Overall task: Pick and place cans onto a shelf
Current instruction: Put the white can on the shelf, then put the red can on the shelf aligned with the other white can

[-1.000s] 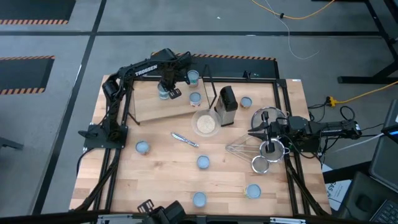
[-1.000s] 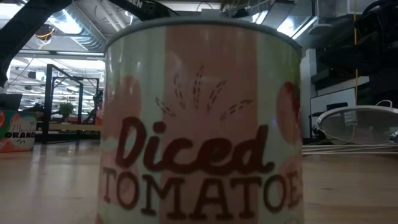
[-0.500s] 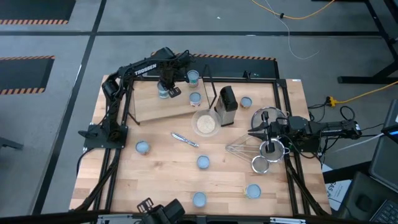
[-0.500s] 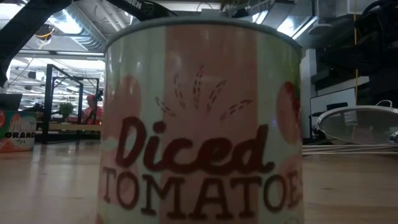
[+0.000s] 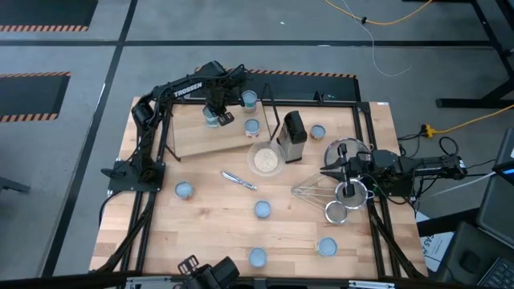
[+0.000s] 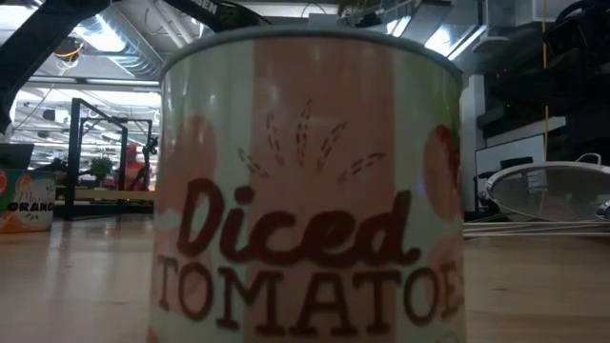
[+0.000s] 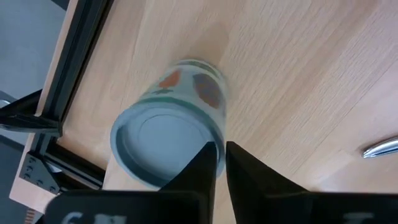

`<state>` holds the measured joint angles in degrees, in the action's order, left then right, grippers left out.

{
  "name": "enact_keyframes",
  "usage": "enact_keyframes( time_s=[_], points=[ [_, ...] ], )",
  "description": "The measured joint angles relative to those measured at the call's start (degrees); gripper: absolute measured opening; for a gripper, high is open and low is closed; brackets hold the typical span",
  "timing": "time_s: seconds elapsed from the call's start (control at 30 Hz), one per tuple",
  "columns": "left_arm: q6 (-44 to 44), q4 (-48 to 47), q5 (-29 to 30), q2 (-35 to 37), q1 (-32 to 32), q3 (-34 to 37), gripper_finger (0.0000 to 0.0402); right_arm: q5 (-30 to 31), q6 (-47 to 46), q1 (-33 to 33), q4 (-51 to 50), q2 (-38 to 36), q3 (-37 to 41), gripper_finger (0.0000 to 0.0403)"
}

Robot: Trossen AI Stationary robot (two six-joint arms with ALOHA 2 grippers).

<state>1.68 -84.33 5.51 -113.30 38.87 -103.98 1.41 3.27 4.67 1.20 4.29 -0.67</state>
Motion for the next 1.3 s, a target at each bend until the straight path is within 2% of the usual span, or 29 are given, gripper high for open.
enact_keyframes(
  time_s=[0.4,0.93,1.1,1.3],
  points=[
    [-0.01,0.0,2.71,0.0,-0.01,0.0,0.007,-0.01,0.0,0.01,0.01,0.0,0.0,0.0061],
    [2.91,-0.72,2.43,0.33,-1.78,0.0,0.0068,0.0,0.0,0.0,0.02,-0.01,0.0,0.0061],
    [3.55,-0.69,2.28,3.58,-3.81,-0.02,0.0069,0.0,0.0,0.0,0.12,0.0,0.0,0.0061],
    [0.59,0.21,2.3,12.25,-8.23,-0.07,0.0069,0.0,0.0,0.01,0.25,-0.02,0.0,0.0061]
  ],
)
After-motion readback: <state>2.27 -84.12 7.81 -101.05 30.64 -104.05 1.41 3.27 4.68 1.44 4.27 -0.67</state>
